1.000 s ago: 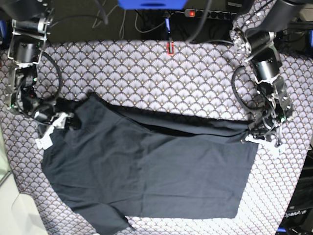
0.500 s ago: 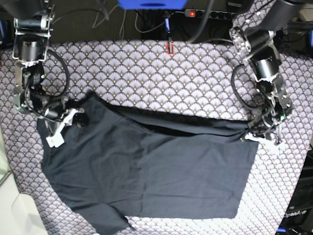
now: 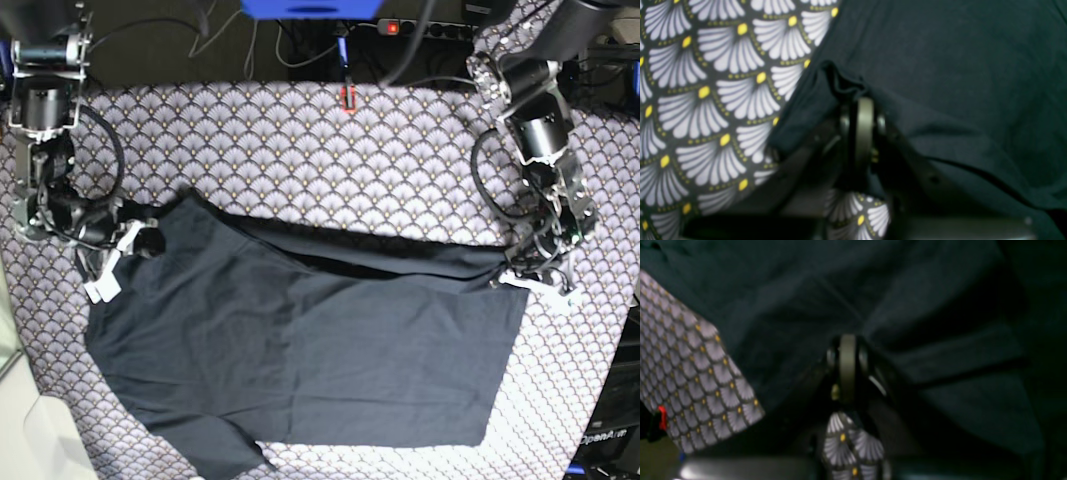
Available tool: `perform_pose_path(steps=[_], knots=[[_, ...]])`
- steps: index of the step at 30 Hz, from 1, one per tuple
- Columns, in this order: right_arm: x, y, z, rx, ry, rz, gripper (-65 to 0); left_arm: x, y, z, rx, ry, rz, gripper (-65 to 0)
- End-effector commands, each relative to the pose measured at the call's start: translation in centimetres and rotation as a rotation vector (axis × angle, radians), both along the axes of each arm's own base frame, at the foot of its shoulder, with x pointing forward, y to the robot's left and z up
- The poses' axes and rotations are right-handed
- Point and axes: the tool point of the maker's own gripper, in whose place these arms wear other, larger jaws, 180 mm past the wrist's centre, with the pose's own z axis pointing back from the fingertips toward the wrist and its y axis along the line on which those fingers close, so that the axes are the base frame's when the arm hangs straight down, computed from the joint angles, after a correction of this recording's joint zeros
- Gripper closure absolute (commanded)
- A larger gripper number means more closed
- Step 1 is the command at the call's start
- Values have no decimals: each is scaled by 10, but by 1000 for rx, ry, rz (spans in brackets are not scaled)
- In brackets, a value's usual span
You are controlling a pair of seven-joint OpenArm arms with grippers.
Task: Fold the T-shirt properly
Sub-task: 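Hold the shirt edge with both grippers and adjust the grip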
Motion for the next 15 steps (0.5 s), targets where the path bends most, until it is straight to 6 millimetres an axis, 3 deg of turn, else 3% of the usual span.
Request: perform_pose_path(steps=[1,11,15], knots=[[15,-6,20,3,-67,1,-52,9,2,12,8,-28,-2,0],[14,-19,23,-21,-68,-9,-279,10,-3,11,-1,-30,-5,0],[14,-22,24,-23,-70,-13,-295,9,-3,10,-2,-27,-5,0]])
